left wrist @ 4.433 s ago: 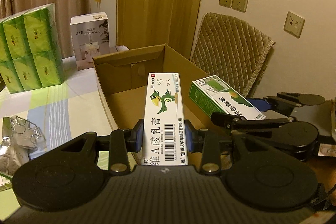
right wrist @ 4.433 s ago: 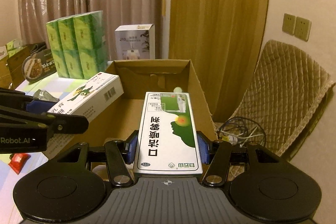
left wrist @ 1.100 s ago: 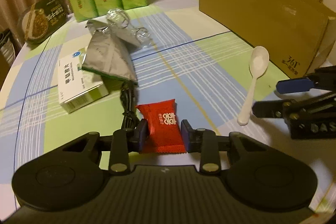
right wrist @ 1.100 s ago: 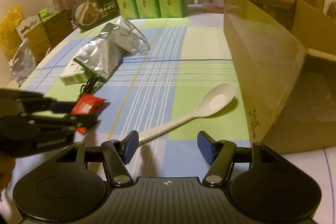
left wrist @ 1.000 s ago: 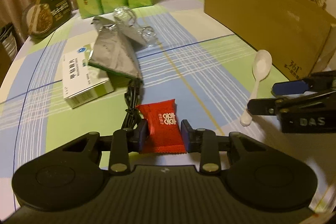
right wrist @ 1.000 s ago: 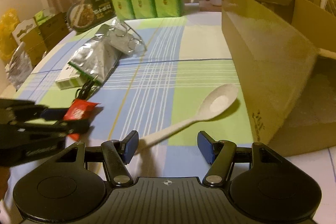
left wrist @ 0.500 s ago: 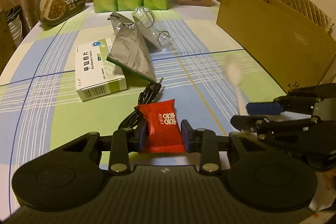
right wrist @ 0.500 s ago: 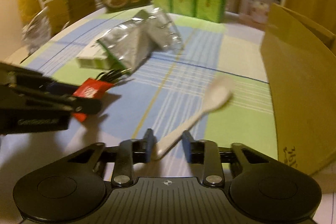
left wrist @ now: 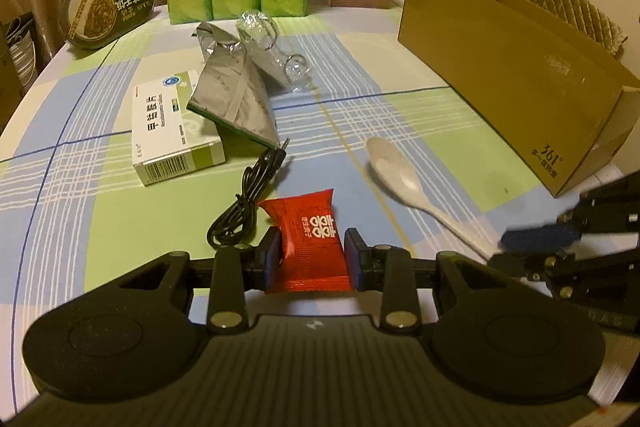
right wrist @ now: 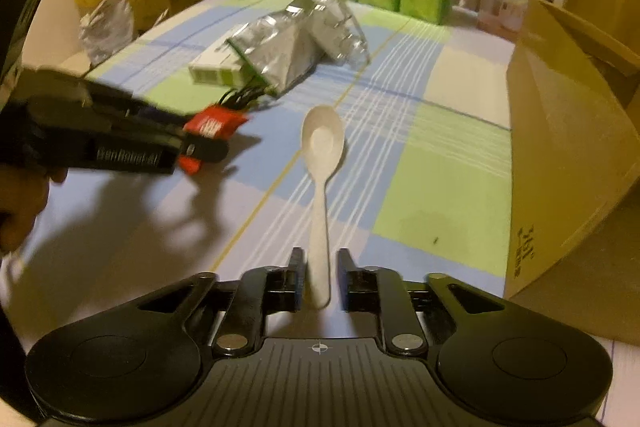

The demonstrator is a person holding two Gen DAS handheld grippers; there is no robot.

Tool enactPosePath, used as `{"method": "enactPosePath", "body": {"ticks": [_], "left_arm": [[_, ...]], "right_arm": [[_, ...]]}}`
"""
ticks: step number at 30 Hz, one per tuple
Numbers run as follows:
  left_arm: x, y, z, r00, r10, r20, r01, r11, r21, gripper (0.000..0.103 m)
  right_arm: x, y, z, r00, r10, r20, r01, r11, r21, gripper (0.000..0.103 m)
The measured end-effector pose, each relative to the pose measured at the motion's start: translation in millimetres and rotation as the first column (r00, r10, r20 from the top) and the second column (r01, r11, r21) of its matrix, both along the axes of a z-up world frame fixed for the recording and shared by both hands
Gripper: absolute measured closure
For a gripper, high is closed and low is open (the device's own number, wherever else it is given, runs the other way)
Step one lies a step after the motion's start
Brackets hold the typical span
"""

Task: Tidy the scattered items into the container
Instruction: 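Grasp the red candy packet with the left tool while the right tool grasps the white spoon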

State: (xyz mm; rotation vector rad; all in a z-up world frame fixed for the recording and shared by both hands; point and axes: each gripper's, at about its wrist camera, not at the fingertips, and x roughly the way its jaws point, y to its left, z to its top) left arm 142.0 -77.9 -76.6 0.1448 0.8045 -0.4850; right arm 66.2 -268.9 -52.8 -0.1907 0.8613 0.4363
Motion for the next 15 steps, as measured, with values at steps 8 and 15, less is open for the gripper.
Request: {"method": "enactPosePath", "body": {"ticks": [8,15], "left_arm": [[0,-5,-4,1.000,-0.014,0.017,0.014,0.999,0.034,0.071],[2,-10,-10,0.999,-0.029,0.021,0.027,0.997,0.069,0.069]], "right_arm": [[37,15,-2,0.998,-0.017,0.066,0.015,1.000,0.018,0.066],[58,22,-14,0.997,0.006,0.079,-0.006,1.000,-0.003,0.053]]}}
